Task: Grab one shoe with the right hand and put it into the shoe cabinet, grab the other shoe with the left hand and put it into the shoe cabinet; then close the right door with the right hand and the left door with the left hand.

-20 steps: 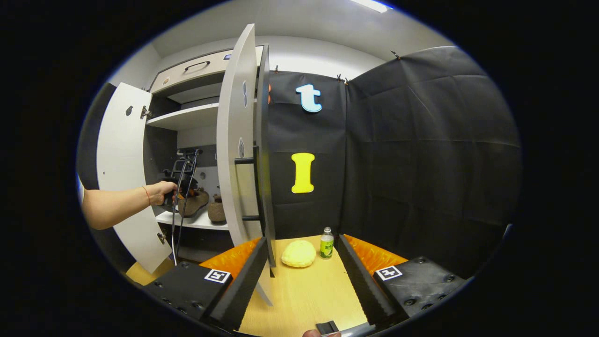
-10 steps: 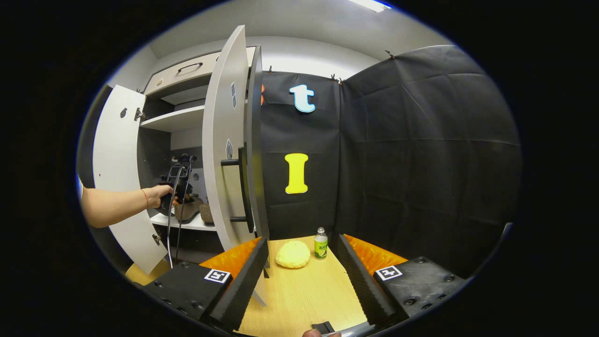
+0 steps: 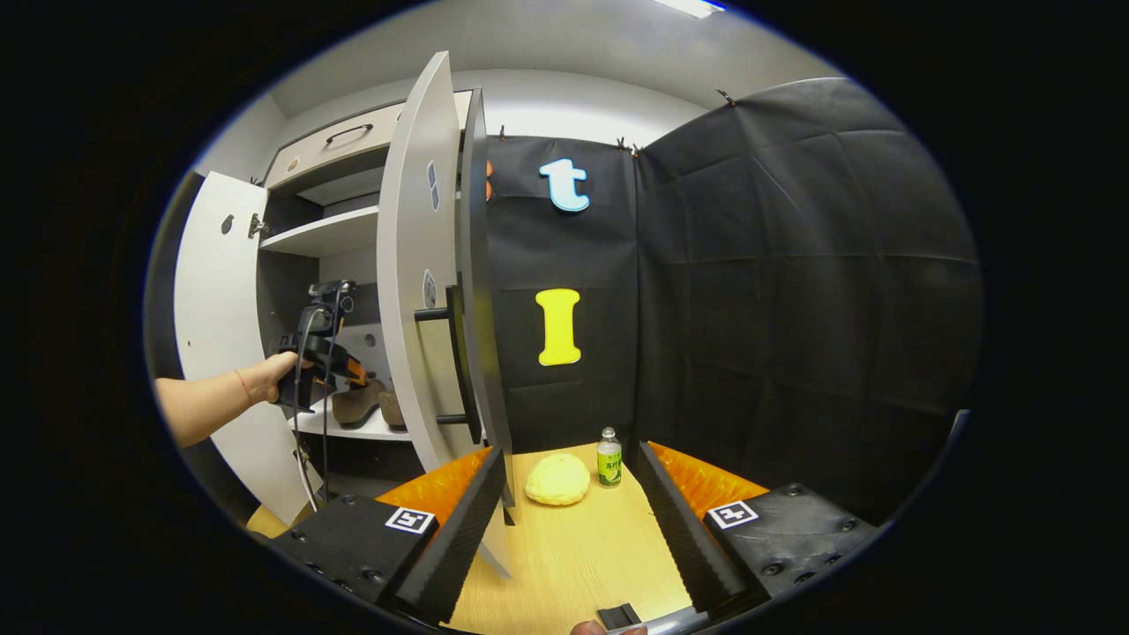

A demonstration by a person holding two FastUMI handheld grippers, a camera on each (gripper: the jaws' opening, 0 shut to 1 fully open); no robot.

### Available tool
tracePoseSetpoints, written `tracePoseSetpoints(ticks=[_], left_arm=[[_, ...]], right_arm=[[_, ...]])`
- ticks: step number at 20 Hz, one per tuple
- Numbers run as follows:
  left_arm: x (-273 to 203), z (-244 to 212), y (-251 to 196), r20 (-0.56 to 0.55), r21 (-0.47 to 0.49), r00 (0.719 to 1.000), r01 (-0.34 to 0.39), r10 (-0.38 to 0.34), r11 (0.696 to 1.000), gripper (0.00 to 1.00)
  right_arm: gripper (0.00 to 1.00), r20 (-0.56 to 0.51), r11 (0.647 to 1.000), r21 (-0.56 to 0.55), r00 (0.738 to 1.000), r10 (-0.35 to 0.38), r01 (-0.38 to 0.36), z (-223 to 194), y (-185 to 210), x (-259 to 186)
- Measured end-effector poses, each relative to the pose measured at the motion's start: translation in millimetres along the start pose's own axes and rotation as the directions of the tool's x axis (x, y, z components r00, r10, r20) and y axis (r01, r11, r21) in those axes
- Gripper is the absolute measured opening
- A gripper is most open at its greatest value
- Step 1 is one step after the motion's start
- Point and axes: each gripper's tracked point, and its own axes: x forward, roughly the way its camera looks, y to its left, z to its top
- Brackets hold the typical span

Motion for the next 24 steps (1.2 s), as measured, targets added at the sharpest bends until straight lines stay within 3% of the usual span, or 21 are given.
tracePoseSetpoints(ticks=[5, 11, 20, 24], left_arm=[[-71.2, 23.0, -14.4, 0.168, 0.033, 0.985, 0.034, -0.039, 0.999, 0.96], [-172.3, 18.7, -34.8, 0.342, -0.004, 0.935, 0.105, -0.097, 0.994, 0.96], [-276.4, -23.2, -36.0, 0.421, 0.012, 0.901, 0.109, -0.104, 0.994, 0.96], [-299.2, -49.3, -26.3, 0.408, 0.022, 0.907, 0.107, -0.107, 0.994, 0.96]], right_arm=[[0.96, -0.004, 1.000, 0.020, 1.000, -0.005, 0.005, 7.3, -4.6, 15.9], [0.98, -0.041, 0.998, 0.052, 0.998, 0.041, -0.039, 8.8, 7.2, 42.5], [0.98, -0.002, 0.996, 0.035, 0.996, 0.086, -0.085, 30.5, 23.4, 77.3], [0.98, -0.010, 0.994, 0.042, 0.995, 0.100, -0.099, 29.6, 32.7, 81.3]])
